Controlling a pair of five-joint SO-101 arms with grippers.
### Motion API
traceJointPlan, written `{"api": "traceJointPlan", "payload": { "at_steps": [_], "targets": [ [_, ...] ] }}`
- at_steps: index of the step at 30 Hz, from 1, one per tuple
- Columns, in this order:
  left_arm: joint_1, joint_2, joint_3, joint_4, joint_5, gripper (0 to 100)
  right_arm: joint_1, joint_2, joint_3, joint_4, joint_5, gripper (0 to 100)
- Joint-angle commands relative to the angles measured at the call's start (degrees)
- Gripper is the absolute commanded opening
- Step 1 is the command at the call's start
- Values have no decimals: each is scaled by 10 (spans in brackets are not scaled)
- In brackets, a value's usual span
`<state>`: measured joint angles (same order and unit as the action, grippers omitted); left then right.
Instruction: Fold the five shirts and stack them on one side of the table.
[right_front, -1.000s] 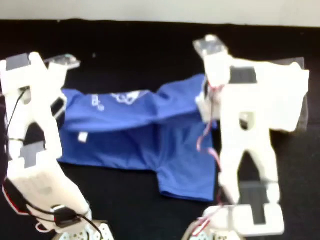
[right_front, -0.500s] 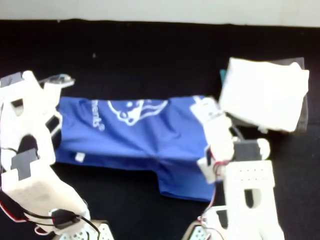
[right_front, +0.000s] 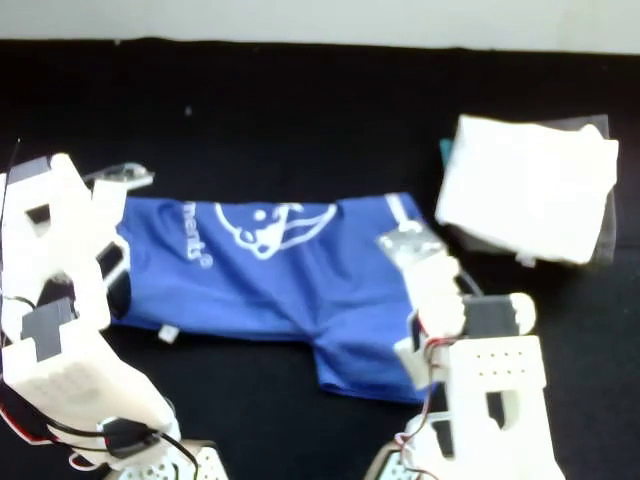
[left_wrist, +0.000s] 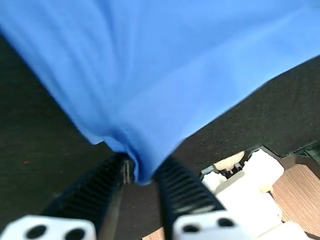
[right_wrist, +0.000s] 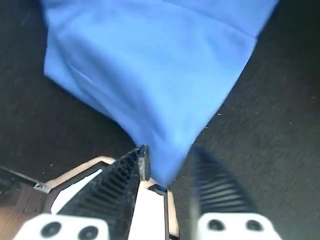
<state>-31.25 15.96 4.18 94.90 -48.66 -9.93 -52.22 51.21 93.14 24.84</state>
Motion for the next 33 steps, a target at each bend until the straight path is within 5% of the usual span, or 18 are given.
{"api": "traceJointPlan", "payload": {
  "at_steps": [1, 8, 12, 13, 18, 24, 33],
  "targets": [
    [-17, -29, -66, 29, -8, 162, -30, -12, -58, 36, 6, 224],
    [-25, -28, -239, 59, 7, 160, -44, 11, -211, -43, 1, 204],
    [51, 3, -264, 44, 96, 0, -46, 130, -211, -187, -41, 34],
    [73, 20, -267, 38, 115, 25, -46, 173, -211, -218, -50, 0],
    [140, 115, -269, -39, 190, 9, -46, 380, -269, -332, -105, 24],
    [113, 206, -322, -140, 232, 9, -46, 582, -415, -358, -114, 24],
    [12, 402, -538, -133, 231, 9, -7, 865, -671, -351, -113, 24]
  ]
}}
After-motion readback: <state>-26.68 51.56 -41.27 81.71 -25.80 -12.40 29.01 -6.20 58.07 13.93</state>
